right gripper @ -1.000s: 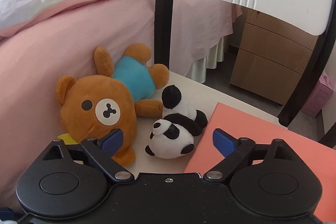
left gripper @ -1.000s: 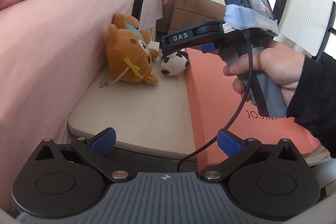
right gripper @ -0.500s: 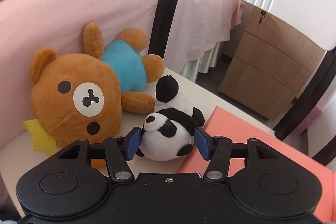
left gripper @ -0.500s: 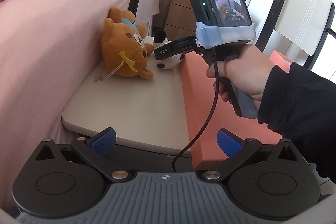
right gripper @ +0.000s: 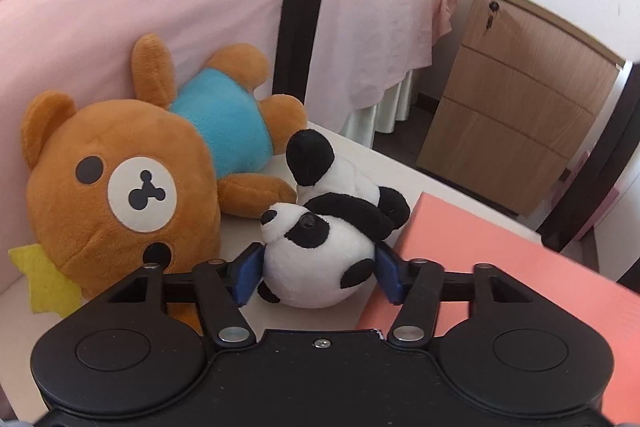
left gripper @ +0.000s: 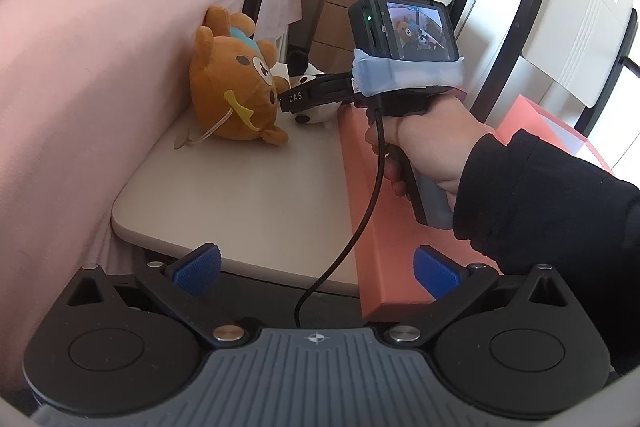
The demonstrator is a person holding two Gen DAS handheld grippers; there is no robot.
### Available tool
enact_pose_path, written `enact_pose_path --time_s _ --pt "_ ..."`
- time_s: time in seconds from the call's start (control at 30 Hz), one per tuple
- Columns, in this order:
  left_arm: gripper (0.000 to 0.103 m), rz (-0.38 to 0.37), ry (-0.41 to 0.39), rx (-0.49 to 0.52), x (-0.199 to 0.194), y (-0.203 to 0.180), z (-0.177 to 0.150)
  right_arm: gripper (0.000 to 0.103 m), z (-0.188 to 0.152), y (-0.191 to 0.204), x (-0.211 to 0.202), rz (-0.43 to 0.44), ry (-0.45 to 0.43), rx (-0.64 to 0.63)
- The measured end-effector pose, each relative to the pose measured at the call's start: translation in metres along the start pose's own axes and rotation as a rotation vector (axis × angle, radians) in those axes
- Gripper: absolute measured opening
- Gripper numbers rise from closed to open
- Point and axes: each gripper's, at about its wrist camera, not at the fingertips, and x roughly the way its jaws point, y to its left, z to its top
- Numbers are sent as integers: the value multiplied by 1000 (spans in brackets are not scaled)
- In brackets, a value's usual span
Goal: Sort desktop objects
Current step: 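Lift the panda plush with the right tool and carry it over the box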
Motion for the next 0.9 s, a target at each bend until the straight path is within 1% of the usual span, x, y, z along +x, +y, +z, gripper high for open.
enact_pose_path --time_s 0.1,0.2,0.37,0.5,0.57,0.67,0.9 --pt "103 -2 1 -5 0 0 0 53 0 -6 -3 23 -15 50" --pt "103 -1 0 -8 0 1 0 53 -1 -6 -7 25 -24 35" --pt "103 5 -7 -4 0 0 -1 53 2 -6 -26 23 -47 22" --pt "103 26 -13 23 0 -4 -3 53 6 -16 -46 15 -72 22" --pt "103 27 -15 33 0 -6 -4 53 8 -23 -58 4 -88 13" --pt "103 8 -10 29 0 -7 -5 53 10 -36 -75 -19 -108 11" --pt "103 6 -13 50 -1 -12 -7 53 11 -64 -113 -83 -150 29"
